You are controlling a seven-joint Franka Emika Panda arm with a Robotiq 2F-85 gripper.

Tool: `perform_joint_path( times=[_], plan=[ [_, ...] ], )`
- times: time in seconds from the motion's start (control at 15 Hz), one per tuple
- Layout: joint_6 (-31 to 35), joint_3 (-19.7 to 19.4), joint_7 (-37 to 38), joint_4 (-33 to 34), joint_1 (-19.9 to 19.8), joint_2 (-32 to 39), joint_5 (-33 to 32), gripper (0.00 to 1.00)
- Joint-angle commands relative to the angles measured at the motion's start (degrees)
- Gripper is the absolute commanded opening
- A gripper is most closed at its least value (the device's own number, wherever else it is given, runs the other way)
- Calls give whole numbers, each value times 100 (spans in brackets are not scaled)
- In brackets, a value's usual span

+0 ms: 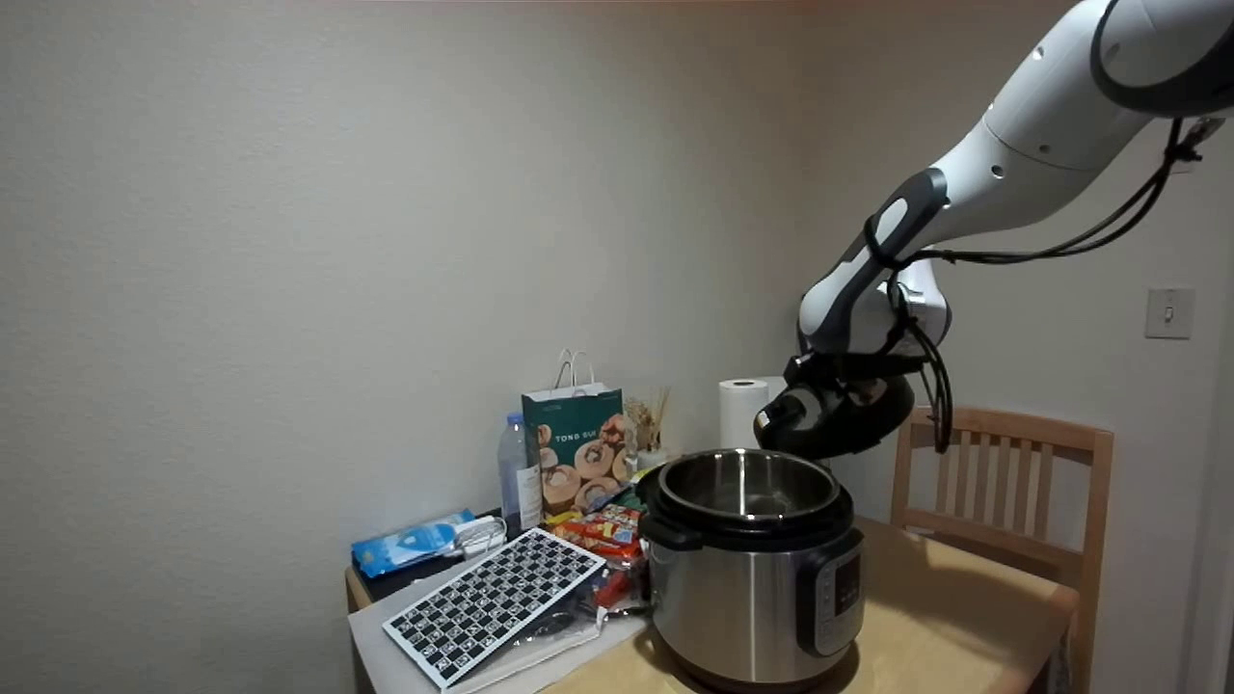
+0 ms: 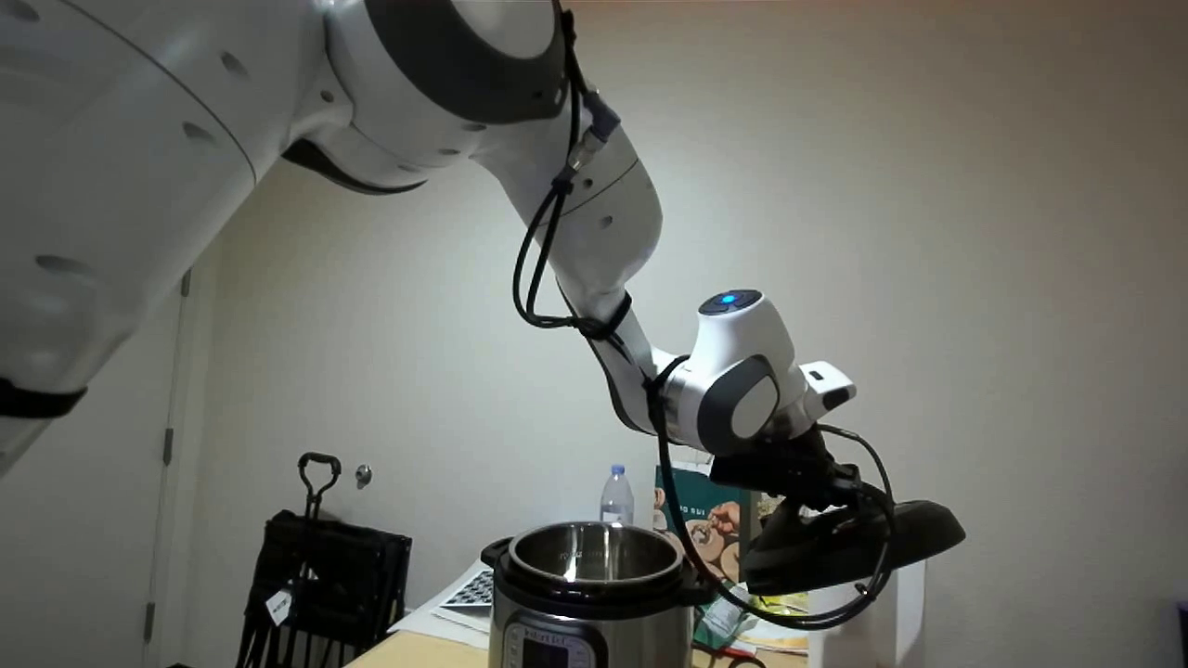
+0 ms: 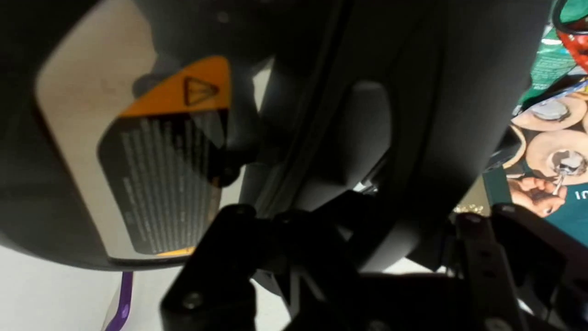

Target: Put the lid on the pressure cooker

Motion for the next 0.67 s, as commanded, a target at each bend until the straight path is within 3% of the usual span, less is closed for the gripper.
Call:
perform_joint_path(
  times=[0.0, 0.07, 0.13, 0.33, 0.6],
  plan=[
    [-24, 10, 0, 5, 1, 61, 0, 12],
    [-24, 19, 0, 31, 2, 151, 0, 12],
    [-24, 27, 0, 46, 3, 223, 0, 3],
    [750, 430, -222, -473, -113, -341, 53, 3],
    [1657, 464, -66, -958, 160, -910, -9, 3]
  ],
)
